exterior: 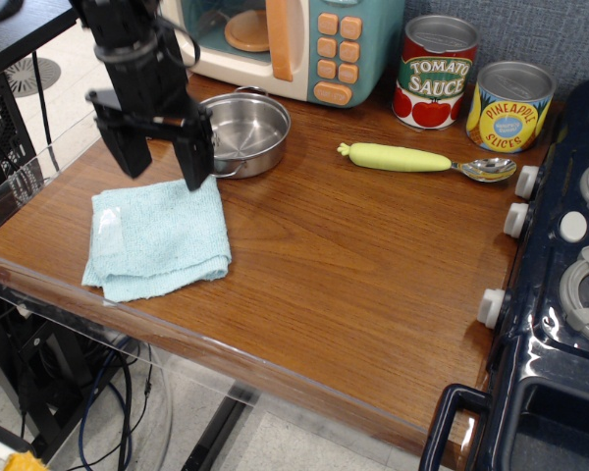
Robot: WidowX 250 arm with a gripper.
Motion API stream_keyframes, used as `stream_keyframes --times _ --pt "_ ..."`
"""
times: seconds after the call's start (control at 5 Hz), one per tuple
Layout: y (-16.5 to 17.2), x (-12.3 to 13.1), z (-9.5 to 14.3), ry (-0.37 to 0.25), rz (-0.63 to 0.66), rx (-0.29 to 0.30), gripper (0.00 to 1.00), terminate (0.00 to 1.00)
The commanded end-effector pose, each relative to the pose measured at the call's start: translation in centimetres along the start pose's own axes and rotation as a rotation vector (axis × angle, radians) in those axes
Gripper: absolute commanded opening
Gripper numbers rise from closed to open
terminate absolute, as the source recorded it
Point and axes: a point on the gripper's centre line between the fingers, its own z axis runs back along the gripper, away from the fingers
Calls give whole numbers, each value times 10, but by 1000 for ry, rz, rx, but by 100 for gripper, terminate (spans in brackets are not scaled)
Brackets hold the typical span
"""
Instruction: Move the blue towel from in front of the yellow spoon to in front of the silver pot.
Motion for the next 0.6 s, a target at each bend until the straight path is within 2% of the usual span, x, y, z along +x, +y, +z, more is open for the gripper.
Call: stream_keyframes --times 0.0,0.2,0.4 --pt "1 -4 28 -72 -16 46 100 0" --pt "1 -4 28 -72 -16 46 100 0" --pt "1 -4 28 -72 -16 46 100 100"
